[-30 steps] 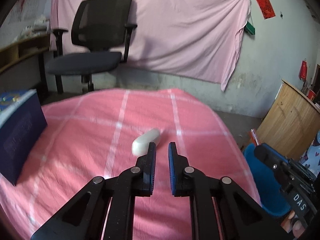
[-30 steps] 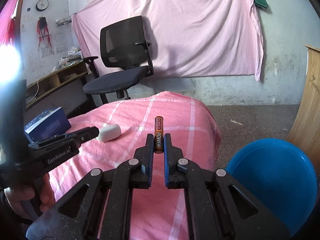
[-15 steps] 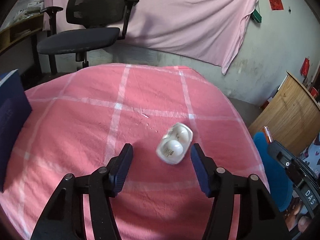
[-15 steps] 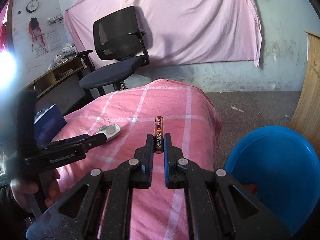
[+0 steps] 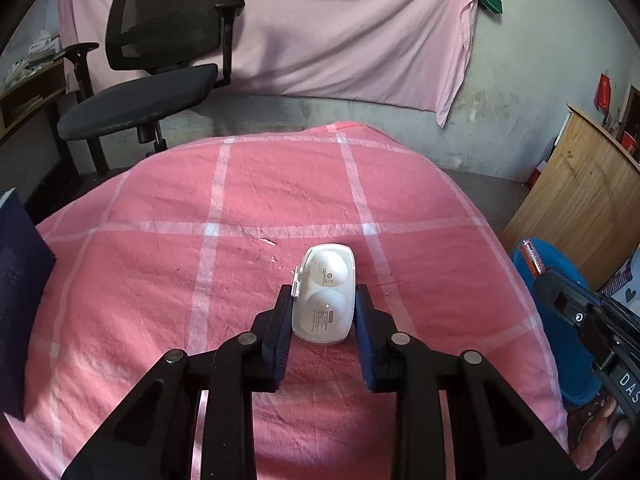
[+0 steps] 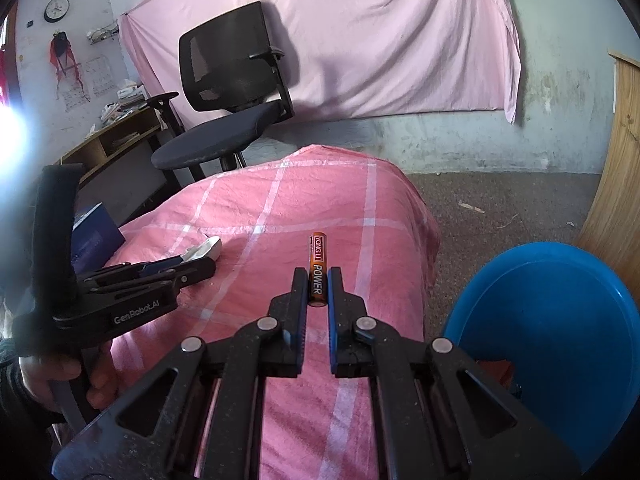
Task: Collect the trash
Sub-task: 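Lift the earbud case with the left gripper while the right gripper carries the battery to the bucket, then open both grippers over the blue bucket to drop the earbud case and battery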
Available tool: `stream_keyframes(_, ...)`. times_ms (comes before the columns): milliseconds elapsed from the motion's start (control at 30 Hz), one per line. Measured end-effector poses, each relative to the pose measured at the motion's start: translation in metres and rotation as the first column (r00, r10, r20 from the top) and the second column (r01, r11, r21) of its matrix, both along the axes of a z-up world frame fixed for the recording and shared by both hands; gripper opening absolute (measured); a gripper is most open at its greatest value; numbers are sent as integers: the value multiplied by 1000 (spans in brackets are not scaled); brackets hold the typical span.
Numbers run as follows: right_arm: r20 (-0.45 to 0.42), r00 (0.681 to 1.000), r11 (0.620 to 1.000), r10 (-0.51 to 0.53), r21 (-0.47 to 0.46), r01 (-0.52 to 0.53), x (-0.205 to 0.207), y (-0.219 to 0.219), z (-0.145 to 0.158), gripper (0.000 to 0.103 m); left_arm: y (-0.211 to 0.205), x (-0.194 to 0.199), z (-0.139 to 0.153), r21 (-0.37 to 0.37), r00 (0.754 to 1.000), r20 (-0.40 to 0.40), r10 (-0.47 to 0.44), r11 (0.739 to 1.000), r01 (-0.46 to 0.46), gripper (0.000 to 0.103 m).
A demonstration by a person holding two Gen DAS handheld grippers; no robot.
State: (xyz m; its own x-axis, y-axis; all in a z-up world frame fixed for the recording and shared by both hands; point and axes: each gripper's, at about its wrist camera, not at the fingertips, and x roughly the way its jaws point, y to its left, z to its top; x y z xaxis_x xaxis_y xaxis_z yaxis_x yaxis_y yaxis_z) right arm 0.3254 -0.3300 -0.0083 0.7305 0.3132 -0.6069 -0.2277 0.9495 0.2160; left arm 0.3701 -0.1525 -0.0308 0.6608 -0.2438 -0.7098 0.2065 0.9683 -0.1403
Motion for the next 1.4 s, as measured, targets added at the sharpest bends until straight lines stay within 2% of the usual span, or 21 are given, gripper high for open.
stream_keyframes(200, 113, 994, 1000, -1, 14, -1, -16, -3, 17, 22, 1, -24, 29, -49, 991, 127, 37, 998, -31, 24)
stream_keyframes(333, 260, 965, 999, -25, 35, 16, -38, -11, 41, 22, -7, -43, 59, -76, 969, 241, 54, 996, -37, 24)
stream_keyframes(500, 417, 904, 995, -92, 82, 64, -67, -30, 68, 22, -24, -72, 100, -85, 919, 391, 44, 996, -11, 25)
stream_keyframes(667, 494, 853, 985, -169, 109, 132, -93, -55, 85, 22, -52, -101, 127, -60, 864, 504, -13, 997, 51, 25)
stream_keyframes(900, 513, 828, 974, -226, 99, 204, -123, -88, 86, 22, -100, -131, 143, -25, 822, 556, -119, 987, 160, 25)
stream_keyframes(1133, 489, 831, 961, -266, 69, 268, -144, -115, 75, 22, -149, -152, 134, 4, 796, 567, -213, 967, 255, 25)
stream_keyframes(1233, 466, 839, 956, -280, 59, 287, -151, -127, 68, 22, -164, -157, 125, 10, 795, 558, -237, 960, 280, 25)
stream_keyframes(1400, 415, 858, 949, -302, 47, 312, -154, -144, 56, 22, -190, -153, 108, 23, 811, 511, -286, 947, 319, 25)
